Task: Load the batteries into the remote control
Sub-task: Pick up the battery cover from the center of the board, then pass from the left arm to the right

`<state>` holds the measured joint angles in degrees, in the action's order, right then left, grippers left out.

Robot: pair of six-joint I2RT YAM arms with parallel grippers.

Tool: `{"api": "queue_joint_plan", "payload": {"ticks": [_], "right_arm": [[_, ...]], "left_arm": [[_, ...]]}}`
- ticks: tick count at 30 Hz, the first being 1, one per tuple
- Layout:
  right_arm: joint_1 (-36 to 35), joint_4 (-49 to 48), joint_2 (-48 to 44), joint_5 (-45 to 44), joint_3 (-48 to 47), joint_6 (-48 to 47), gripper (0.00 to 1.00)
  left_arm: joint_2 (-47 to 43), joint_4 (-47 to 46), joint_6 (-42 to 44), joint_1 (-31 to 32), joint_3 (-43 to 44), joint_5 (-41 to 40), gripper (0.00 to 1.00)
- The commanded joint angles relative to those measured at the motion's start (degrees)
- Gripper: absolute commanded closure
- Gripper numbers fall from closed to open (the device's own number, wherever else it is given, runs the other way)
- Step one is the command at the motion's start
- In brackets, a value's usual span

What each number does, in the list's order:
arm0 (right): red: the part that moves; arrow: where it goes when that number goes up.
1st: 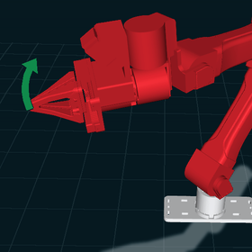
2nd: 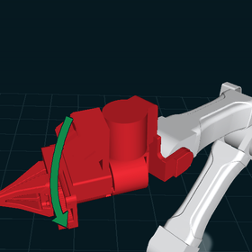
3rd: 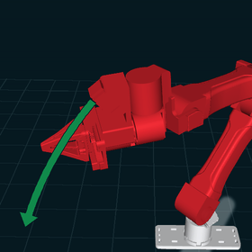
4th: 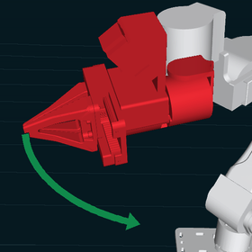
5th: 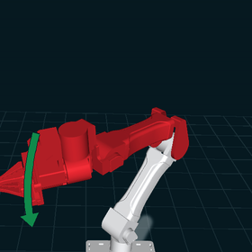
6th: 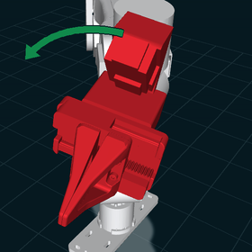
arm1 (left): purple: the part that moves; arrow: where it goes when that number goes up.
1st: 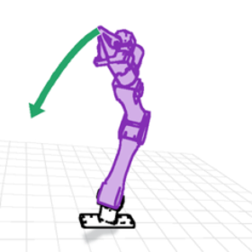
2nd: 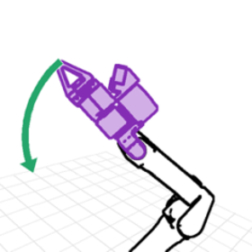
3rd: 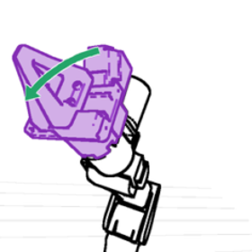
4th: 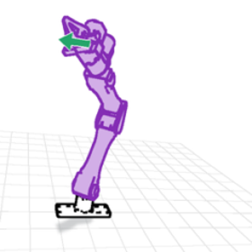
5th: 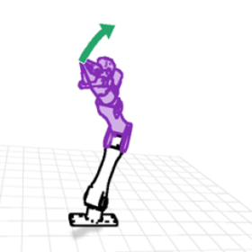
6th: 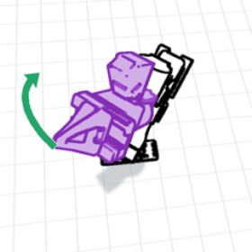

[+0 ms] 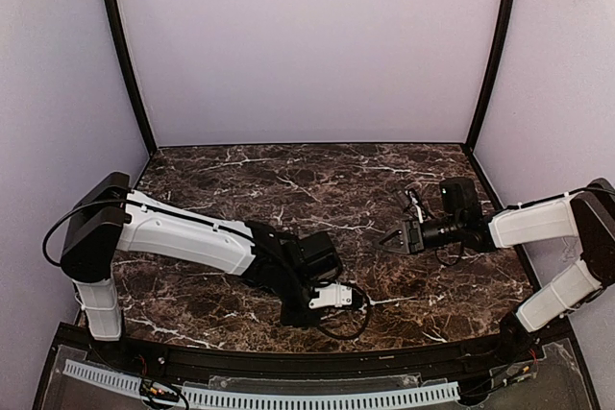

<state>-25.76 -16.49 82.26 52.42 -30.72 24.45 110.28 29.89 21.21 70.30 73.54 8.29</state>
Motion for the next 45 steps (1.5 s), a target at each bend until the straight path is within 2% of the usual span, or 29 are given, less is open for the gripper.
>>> {"api": "queue_joint_plan", "payload": {"ticks": [1,9,17,24,30,34,35,39,45], "right_arm": [[0.46,-0.52,-1.14,-0.57,0.55,-0.72,0.45],[0.45,-0.32,-1.14,-0.91,0.45,-0.96,0.45],[0.47,-0.18,-1.12,-0.92,0.22,-1.06,0.46],[0.60,-0.25,-1.93,-0.36,-1.19,-1.67,0.45],[0.71,-2.37,-4.19,3.92,-3.10,-0.68,0.41],[0.71,1.55,-5.17,6.26,-5.68,-0.04,0.39],[0.61,0.99,-5.06,7.44,-5.82,1.31,0.39],[-1.67,-3.15,-3.10,9.32,-6.42,8.66,0.38],[-8.27,-4.79,-0.32,9.10,-8.98,12.19,0.39]], "left_arm": [[0.87,1.44,-0.34,0.19,1.57,-1.01,0.81],[1.87,2.75,-0.55,0.27,2.22,-0.87,0.87],[1.16,5.36,-0.69,0.67,4.13,-0.25,0.97],[-6.05,5.69,-1.87,1.02,7.84,4.45,1.00],[-13.28,2.24,-1.79,0.98,9.19,9.95,1.00],[-16.55,4.16,2.54,1.59,9.04,2.29,1.00],[-17.17,4.77,3.50,2.23,8.54,-1.89,1.00],[-17.42,5.51,7.21,3.46,7.82,-10.10,1.00],[-16.01,6.12,8.71,3.85,8.09,-13.72,1.00]]}}
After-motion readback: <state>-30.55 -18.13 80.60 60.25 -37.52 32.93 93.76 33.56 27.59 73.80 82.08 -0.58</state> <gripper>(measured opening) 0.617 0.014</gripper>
